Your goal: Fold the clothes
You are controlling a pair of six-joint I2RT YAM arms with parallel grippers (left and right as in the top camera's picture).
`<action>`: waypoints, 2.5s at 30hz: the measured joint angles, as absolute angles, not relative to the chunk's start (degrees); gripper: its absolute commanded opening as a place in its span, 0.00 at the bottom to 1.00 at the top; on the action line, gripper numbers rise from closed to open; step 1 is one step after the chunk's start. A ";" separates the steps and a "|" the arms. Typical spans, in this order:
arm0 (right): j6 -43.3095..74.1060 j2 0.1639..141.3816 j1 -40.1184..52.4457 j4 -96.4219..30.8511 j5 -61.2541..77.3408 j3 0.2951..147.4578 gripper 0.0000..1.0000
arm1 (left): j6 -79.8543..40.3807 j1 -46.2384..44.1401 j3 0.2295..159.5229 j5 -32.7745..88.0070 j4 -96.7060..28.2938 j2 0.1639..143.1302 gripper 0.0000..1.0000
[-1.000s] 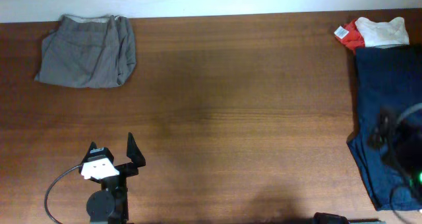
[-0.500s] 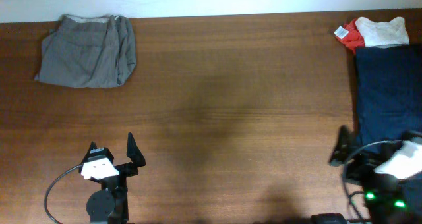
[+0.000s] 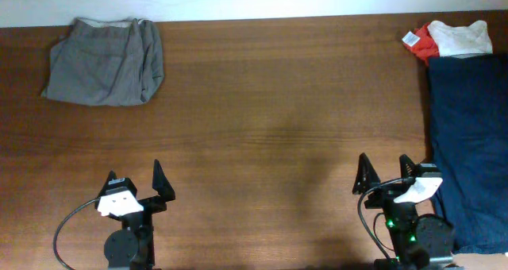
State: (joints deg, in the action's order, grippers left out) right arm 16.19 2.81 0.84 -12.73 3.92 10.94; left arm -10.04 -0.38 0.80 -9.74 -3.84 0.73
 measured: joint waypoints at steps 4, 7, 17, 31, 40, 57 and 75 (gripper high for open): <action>15.75 1.67 0.84 -4.29 4.95 5.72 0.98 | -10.04 -0.38 0.80 -9.72 -3.84 0.73 0.99; 15.35 0.89 0.84 1.78 5.58 1.48 0.98 | -10.04 -0.38 0.80 -9.72 -3.84 0.73 1.00; 8.32 0.84 0.84 -3.60 6.15 0.58 0.98 | -10.04 -0.38 0.80 -9.74 -3.86 0.71 0.99; 1.04 0.80 0.84 -3.62 6.13 0.58 0.98 | -10.04 -0.38 0.80 -9.72 -3.84 0.73 0.99; 0.95 0.80 0.84 -3.60 6.13 0.58 0.98 | -10.04 -0.38 0.80 -9.72 -3.84 0.73 0.99; 0.82 0.80 0.84 -3.62 6.13 0.58 0.98 | -10.04 -0.38 0.80 -9.72 -3.84 0.73 0.99; 0.80 0.80 0.84 -3.60 6.13 0.58 0.98 | -10.04 -0.38 0.80 -9.72 -3.84 0.73 0.99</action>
State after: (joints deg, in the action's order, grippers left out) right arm 0.80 0.80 0.84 -3.60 6.13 0.58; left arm -10.04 -0.38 0.80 -9.72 -3.84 0.73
